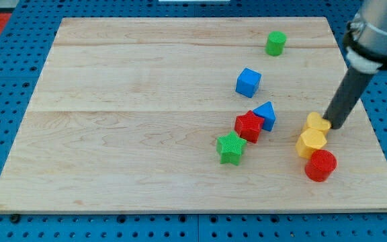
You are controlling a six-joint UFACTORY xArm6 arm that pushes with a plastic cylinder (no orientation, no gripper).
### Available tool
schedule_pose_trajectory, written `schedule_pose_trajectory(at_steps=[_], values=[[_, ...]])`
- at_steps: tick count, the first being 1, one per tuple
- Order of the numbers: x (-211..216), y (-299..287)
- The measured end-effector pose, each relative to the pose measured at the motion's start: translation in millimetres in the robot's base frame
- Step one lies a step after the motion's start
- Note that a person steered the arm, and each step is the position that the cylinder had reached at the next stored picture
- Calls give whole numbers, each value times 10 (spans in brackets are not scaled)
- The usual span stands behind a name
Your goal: Separate the yellow blocks from each other
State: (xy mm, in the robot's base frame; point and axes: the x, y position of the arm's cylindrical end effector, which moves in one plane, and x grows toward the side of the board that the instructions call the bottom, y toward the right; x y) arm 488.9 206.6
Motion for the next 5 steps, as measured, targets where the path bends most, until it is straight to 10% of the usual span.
schedule_pose_trajectory(at_steps=[2,5], values=[[278,-489],[-588,-314]])
